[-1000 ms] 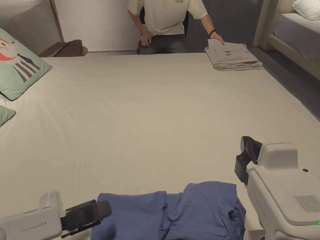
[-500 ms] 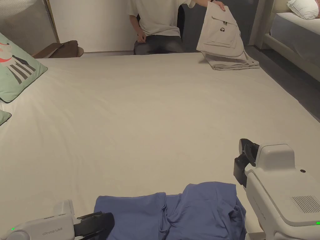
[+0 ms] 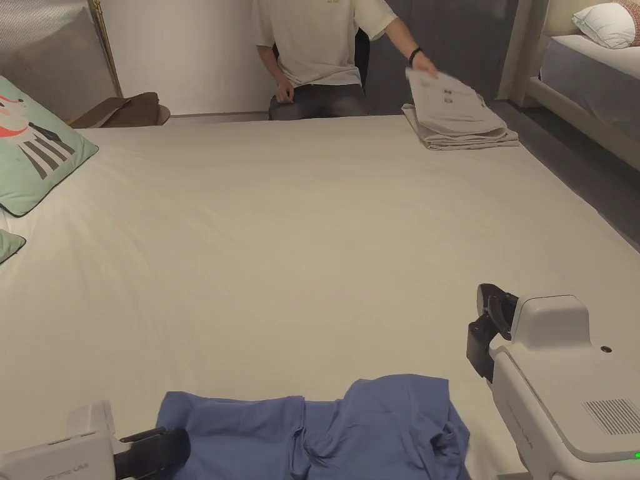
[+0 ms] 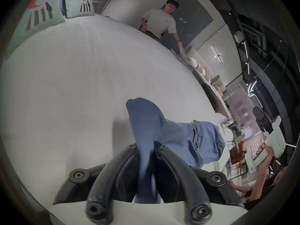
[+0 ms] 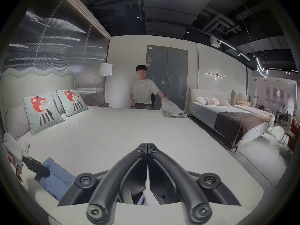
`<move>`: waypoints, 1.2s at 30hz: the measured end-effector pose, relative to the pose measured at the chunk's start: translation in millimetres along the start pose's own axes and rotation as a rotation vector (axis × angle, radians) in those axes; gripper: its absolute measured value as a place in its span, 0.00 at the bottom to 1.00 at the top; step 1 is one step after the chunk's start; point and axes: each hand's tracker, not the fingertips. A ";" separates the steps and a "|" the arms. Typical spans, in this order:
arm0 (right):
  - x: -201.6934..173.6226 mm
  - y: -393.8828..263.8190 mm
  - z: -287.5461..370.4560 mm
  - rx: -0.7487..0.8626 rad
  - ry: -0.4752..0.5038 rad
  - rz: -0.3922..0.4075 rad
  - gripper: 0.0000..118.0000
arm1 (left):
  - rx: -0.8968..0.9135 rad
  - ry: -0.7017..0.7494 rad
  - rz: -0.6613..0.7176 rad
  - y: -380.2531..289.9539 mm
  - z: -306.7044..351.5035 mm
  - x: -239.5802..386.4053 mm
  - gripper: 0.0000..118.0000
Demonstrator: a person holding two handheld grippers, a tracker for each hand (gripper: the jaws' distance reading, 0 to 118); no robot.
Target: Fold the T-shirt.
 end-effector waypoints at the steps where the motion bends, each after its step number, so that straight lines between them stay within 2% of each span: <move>1: -0.3 0.7 0.3 0.004 0.002 0.000 0.00 | 0.009 0.028 -0.006 1.4 5.9 -2.0 0.06; 3: -1.7 2.2 0.4 0.008 0.006 0.000 0.00 | 0.027 0.103 -0.045 5.4 20.2 -5.1 0.06; 7: -4.2 3.8 1.2 0.015 0.018 0.000 0.00 | 0.044 0.156 -0.030 13.0 38.1 -10.5 0.06; 13: -2.4 2.8 2.8 0.016 0.016 -0.005 0.00 | 0.011 0.266 -0.101 21.1 30.1 42.6 0.06; 16: 1.3 1.1 3.7 0.012 0.013 -0.006 0.00 | 0.003 0.244 -0.150 24.6 17.5 79.4 0.06; 22: 12.3 -0.4 7.5 0.011 0.009 -0.021 0.00 | -0.060 0.072 -0.226 25.1 -22.1 142.0 0.06; 30: 23.9 -0.8 14.5 0.018 -0.020 -0.013 0.00 | -0.167 0.056 -0.345 2.0 -99.5 210.7 0.06; 33: 28.4 -2.3 16.0 0.016 -0.031 -0.018 0.00 | -0.211 0.032 -0.337 -8.6 -127.4 223.3 0.06; 36: 31.7 -3.3 16.6 0.010 -0.043 -0.021 0.00 | -0.237 0.093 -0.360 -19.6 -153.1 230.8 0.07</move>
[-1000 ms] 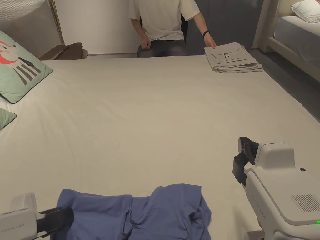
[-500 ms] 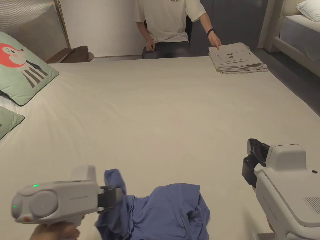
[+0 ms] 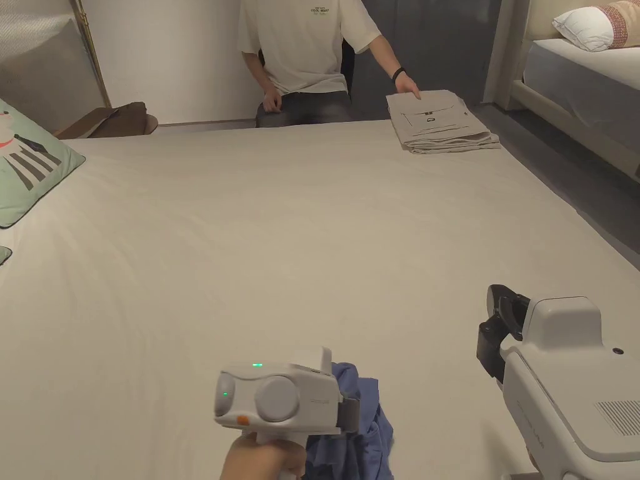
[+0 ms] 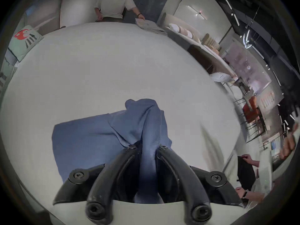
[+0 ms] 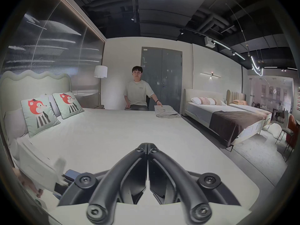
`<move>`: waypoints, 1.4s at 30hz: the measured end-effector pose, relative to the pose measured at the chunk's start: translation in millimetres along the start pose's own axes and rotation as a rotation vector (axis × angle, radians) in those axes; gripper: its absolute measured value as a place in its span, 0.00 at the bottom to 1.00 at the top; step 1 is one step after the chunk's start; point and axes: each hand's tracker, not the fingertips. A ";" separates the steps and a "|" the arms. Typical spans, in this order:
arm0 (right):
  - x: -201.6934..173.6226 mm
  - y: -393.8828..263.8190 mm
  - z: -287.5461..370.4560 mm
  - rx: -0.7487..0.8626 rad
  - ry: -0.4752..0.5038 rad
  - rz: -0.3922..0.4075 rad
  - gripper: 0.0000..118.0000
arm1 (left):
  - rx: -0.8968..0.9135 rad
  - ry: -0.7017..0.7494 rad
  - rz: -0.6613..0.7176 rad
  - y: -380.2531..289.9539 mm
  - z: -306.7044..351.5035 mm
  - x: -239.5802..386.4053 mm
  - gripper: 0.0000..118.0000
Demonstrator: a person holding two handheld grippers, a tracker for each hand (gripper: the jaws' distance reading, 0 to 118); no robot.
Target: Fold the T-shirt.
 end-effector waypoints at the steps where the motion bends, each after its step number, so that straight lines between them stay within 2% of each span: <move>1: 1.2 -0.4 0.1 -0.001 -0.001 -0.001 0.00 | -0.001 0.007 -0.004 -0.3 -3.9 2.1 0.12; 2: 2.3 -0.9 0.5 -0.001 -0.003 0.000 0.00 | 0.005 0.015 -0.012 -0.5 -5.1 5.3 0.22; 3: 2.7 -1.1 0.9 -0.001 -0.008 0.002 0.00 | 0.015 0.017 -0.018 -1.6 -3.9 8.3 0.37; 4: 3.1 -1.2 1.0 0.000 -0.011 0.002 0.00 | 0.024 0.001 -0.030 -2.3 -1.3 9.5 0.60; 5: 3.8 -1.2 0.8 -0.001 -0.013 -0.002 0.00 | 0.043 -0.055 -0.038 -3.1 2.0 10.4 0.75; 6: 4.4 -1.1 0.4 -0.002 -0.012 -0.005 0.00 | 0.057 -0.116 -0.031 -3.4 7.3 10.9 0.86; 7: 4.3 -1.0 0.1 -0.003 -0.013 -0.006 0.00 | 0.068 -0.141 -0.022 -2.9 12.6 12.1 0.91; 10: 3.9 -1.0 -0.5 -0.002 -0.012 -0.007 0.00 | 0.214 -0.176 0.016 -5.9 37.5 10.4 0.91; 13: 1.8 -0.2 -0.6 -0.001 -0.007 -0.005 0.00 | 0.395 -0.098 -0.021 -9.8 64.8 9.1 0.91; 15: 0.4 0.2 -0.4 0.002 -0.003 -0.004 0.00 | 0.506 -0.004 -0.077 -14.7 79.6 6.9 0.90; 16: -0.6 0.4 -0.1 0.002 -0.001 -0.003 0.00 | 0.543 0.036 -0.091 -17.2 84.1 4.9 0.84; 17: -1.4 0.4 0.1 0.003 0.002 -0.003 0.00 | 0.571 0.075 -0.109 -20.4 88.4 2.6 0.74; 18: -2.2 0.3 0.1 0.002 0.003 -0.003 0.00 | 0.602 0.111 -0.120 -23.4 90.1 0.0 0.57; 19: -2.8 0.1 0.1 0.002 0.006 -0.004 0.00 | 0.603 0.146 -0.122 -24.9 89.7 -1.7 0.28; 20: -3.5 -0.1 0.0 0.000 0.009 -0.004 0.00 | 0.600 0.181 -0.125 -26.9 88.0 -4.2 0.04; 21: -4.1 -0.5 -0.1 0.000 0.011 -0.004 0.00 | 0.580 0.170 -0.116 -28.5 85.2 -7.9 0.00; 25: -4.4 -1.7 0.6 -0.002 0.015 -0.006 0.00 | 0.514 0.108 -0.037 -35.8 66.4 -19.0 0.00; 28: -2.6 -2.4 1.1 -0.004 0.013 -0.007 0.00 | 0.441 0.143 -0.087 -45.0 46.6 -12.9 0.00; 32: 3.9 -2.7 3.8 -0.008 0.004 -0.011 0.00 | 0.354 0.061 -0.071 -54.0 19.6 -0.7 0.00; 37: 13.8 -4.9 6.4 -0.015 -0.015 0.008 0.00 | 0.290 0.067 -0.112 -57.7 -12.3 19.3 0.00; 39: 17.2 -6.4 5.9 -0.019 -0.026 0.010 0.00 | 0.224 0.013 -0.068 -56.4 -25.4 20.4 0.00; 42: 19.1 -7.6 5.8 -0.024 -0.030 0.001 0.00 | 0.202 0.012 -0.045 -55.7 -45.5 22.6 0.00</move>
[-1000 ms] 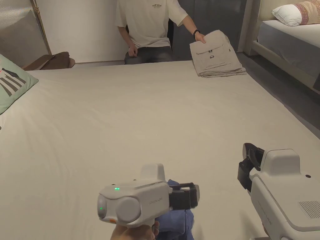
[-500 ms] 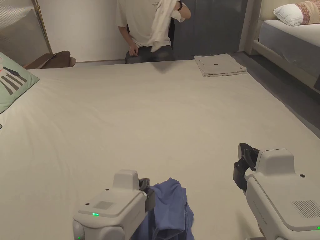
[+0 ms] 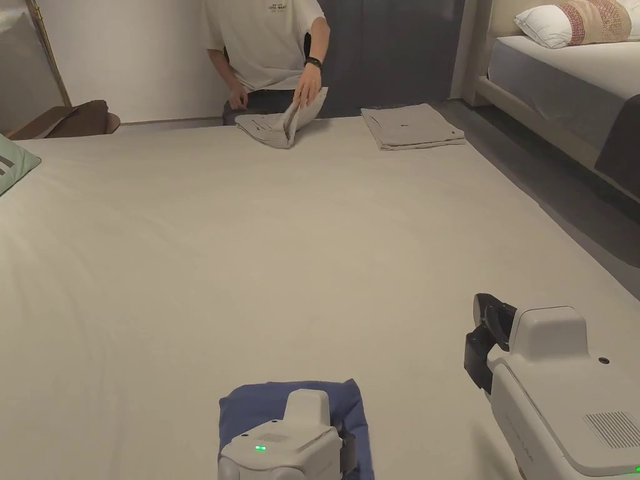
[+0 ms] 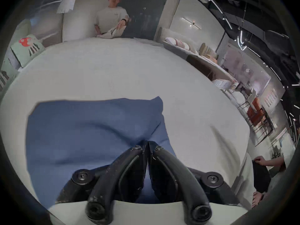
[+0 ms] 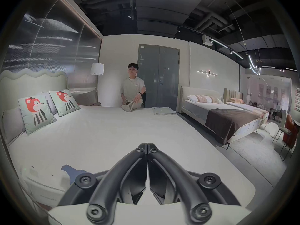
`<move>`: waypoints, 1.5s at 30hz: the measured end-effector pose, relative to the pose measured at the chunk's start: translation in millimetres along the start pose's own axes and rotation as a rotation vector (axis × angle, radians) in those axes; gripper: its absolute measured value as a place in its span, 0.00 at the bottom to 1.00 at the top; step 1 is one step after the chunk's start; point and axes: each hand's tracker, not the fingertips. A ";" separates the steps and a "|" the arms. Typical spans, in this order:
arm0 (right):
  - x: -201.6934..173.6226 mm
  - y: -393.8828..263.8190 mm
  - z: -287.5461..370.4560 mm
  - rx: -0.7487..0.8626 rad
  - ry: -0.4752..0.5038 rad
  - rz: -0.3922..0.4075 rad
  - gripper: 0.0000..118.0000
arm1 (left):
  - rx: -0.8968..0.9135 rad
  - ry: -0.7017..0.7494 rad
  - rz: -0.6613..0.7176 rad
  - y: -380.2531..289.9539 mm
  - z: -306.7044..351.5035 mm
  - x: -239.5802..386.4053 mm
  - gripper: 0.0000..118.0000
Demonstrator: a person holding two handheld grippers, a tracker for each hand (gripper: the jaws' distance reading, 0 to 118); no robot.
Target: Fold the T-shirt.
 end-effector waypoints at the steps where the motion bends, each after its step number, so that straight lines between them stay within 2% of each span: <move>1: 0.1 -0.3 0.3 0.000 -0.001 0.001 0.00 | 0.007 0.010 -0.001 0.2 -1.8 2.2 0.00; 5: -0.8 -1.1 0.3 -0.005 0.001 0.007 0.00 | 0.012 0.050 -0.095 1.7 2.5 15.6 0.00; 7: -2.1 -0.1 0.8 -0.005 0.004 0.001 0.00 | 0.031 0.032 -0.085 4.7 15.2 12.9 0.00; 9: -4.5 3.1 3.4 0.007 0.011 0.002 0.00 | 0.146 -0.002 -0.074 13.5 40.9 9.9 0.00; 13: -12.8 12.1 4.3 0.032 0.027 0.008 0.00 | 0.339 0.040 -0.141 44.1 101.9 7.1 0.00; 16: -22.7 20.1 5.8 0.061 0.036 0.008 0.00 | 0.483 0.122 -0.179 63.2 146.4 -2.8 0.00; 22: -39.8 33.1 6.7 0.094 0.061 0.017 0.00 | 0.633 0.283 -0.184 79.5 202.9 -43.0 0.00; 30: -60.2 39.4 3.4 0.114 0.085 0.036 0.00 | 0.701 0.492 -0.129 69.9 233.5 -107.1 0.00; 40: -71.0 38.3 -1.6 0.102 0.110 0.049 0.00 | 0.693 0.496 -0.059 63.5 238.8 -126.7 0.00; 45: -78.6 19.8 -16.4 0.034 0.142 0.046 0.00 | 0.686 0.484 -0.055 63.0 235.0 -126.2 0.00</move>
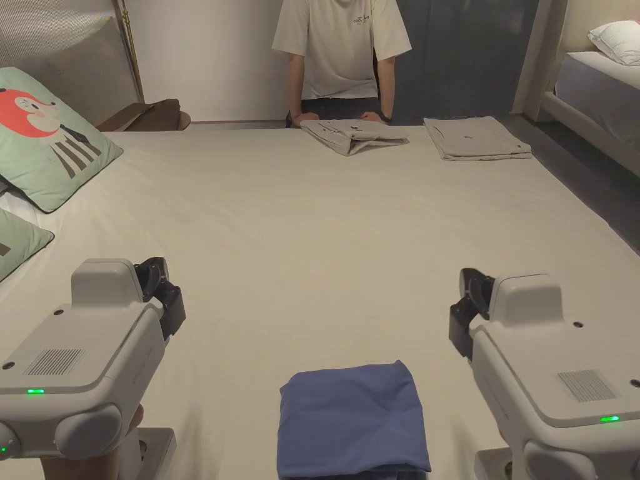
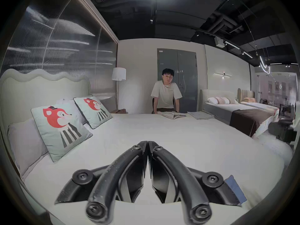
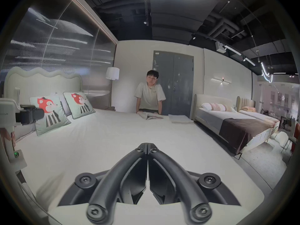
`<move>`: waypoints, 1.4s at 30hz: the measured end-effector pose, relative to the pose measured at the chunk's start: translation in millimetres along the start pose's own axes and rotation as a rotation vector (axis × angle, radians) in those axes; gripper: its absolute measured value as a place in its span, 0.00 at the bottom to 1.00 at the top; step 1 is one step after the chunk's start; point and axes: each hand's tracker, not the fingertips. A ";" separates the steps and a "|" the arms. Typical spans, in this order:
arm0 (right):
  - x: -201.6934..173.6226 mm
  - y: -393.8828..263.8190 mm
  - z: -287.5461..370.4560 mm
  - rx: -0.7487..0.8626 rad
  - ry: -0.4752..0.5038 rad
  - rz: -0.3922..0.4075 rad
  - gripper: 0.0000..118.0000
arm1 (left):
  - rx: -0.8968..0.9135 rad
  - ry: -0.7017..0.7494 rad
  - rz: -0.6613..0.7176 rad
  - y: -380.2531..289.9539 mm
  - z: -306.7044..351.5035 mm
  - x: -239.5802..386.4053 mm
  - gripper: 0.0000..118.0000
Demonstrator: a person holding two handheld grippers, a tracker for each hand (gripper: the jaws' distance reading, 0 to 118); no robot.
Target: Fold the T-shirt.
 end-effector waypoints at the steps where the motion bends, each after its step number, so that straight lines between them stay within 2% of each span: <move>1: -2.9 -7.8 -4.8 -0.022 0.010 0.006 0.00 | -0.004 -0.002 0.002 -0.6 -0.7 0.1 0.00; 15: -50.2 -130.1 -54.3 -0.450 0.141 -0.010 0.00 | -0.073 -0.047 0.030 -20.2 -4.1 -0.6 0.00; 17: -54.1 -145.9 -64.3 -0.557 0.147 0.008 0.00 | -0.095 -0.062 0.036 -25.9 -5.2 0.6 0.00; 18: -53.3 -154.8 -70.0 -0.609 0.138 -0.021 0.00 | -0.109 -0.068 0.039 -29.1 -6.5 1.8 0.00; 19: -50.2 -161.1 -71.8 -0.596 0.120 -0.059 0.00 | -0.130 -0.079 0.044 -32.4 -8.4 3.2 0.00; 20: -46.3 -160.0 -68.9 -0.517 0.118 -0.092 0.00 | -0.149 -0.095 0.052 -37.0 -9.9 4.1 0.00; 21: -44.7 -157.7 -68.0 -0.541 0.116 -0.125 0.00 | -0.173 -0.108 0.066 -40.8 -11.7 5.5 0.00; 25: -46.0 -153.5 -69.2 -0.564 0.127 -0.093 0.00 | -0.288 -0.173 0.125 -58.2 -21.0 14.6 0.00; 31: -45.7 -154.1 -67.9 -0.559 0.127 -0.092 0.00 | -0.496 -0.267 0.364 -87.7 -42.6 21.8 0.01; 32: -45.4 -154.1 -67.8 -0.559 0.127 -0.091 0.00 | -0.537 -0.288 0.371 -91.2 -45.6 24.9 0.06; 33: -45.7 -154.0 -67.8 -0.558 0.127 -0.095 0.00 | -0.574 -0.301 0.385 -94.4 -49.2 27.3 0.19; 34: -44.8 -154.4 -67.5 -0.557 0.129 -0.099 0.00 | -0.618 -0.329 0.390 -97.7 -54.0 29.9 0.48; 35: -44.2 -154.6 -67.3 -0.556 0.130 -0.103 0.00 | -0.661 -0.352 0.407 -101.3 -59.3 32.0 0.70; 36: -43.9 -154.6 -67.4 -0.556 0.131 -0.106 0.00 | -0.710 -0.369 0.426 -105.0 -64.9 34.3 0.89; 37: -43.7 -154.6 -67.4 -0.556 0.133 -0.106 0.00 | -0.766 -0.384 0.442 -109.2 -71.3 37.4 0.93; 39: -42.9 -154.4 -67.4 -0.557 0.135 -0.109 0.00 | -0.780 -0.374 0.472 -116.0 -77.9 40.3 0.93; 42: -41.4 -155.4 -67.4 -0.555 0.138 -0.122 0.00 | -0.893 -0.404 0.496 -126.7 -92.1 46.9 0.92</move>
